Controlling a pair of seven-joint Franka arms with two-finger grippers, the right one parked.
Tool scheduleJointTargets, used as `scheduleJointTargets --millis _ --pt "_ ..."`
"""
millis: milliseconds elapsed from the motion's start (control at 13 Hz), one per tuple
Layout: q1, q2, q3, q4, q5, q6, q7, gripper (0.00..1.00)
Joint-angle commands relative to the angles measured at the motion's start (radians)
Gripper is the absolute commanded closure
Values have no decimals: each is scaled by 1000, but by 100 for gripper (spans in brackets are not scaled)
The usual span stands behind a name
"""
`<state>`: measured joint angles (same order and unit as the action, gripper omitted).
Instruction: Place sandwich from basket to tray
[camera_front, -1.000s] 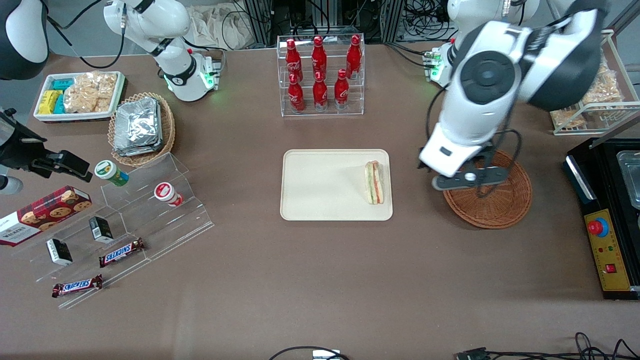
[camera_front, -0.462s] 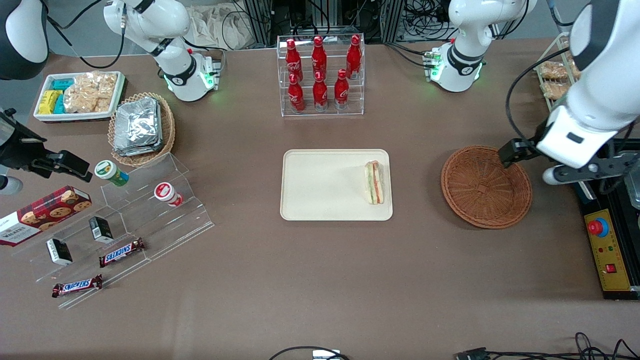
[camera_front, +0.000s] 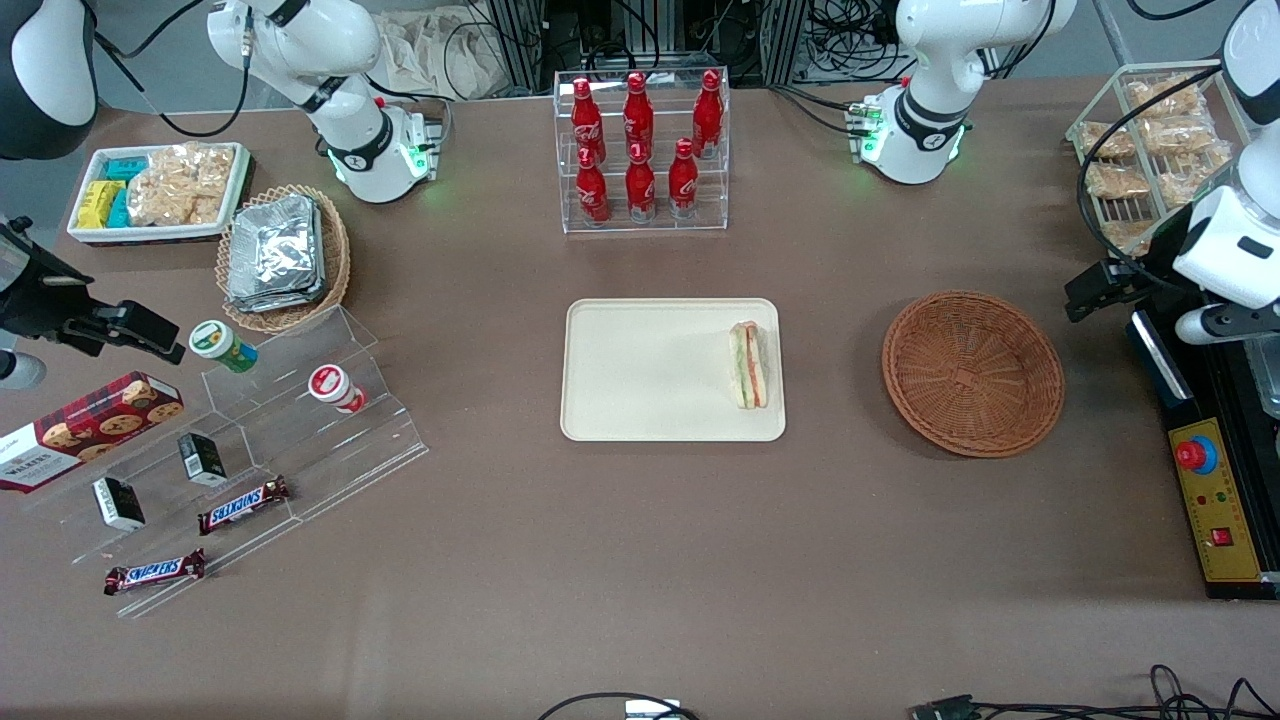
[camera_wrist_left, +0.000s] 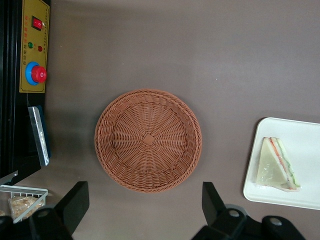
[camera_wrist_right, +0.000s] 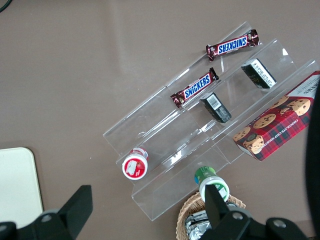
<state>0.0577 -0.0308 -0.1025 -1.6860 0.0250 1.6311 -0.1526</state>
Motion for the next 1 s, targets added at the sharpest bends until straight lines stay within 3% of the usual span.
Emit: scheduleJointTargets --millis 0,692,923 --pt "-19 -5 10 11 -14 -30 -2 0" --pt "-4 17 -16 78 -20 -57 4 0" --pt "34 17 -32 78 -63 -59 8 0"
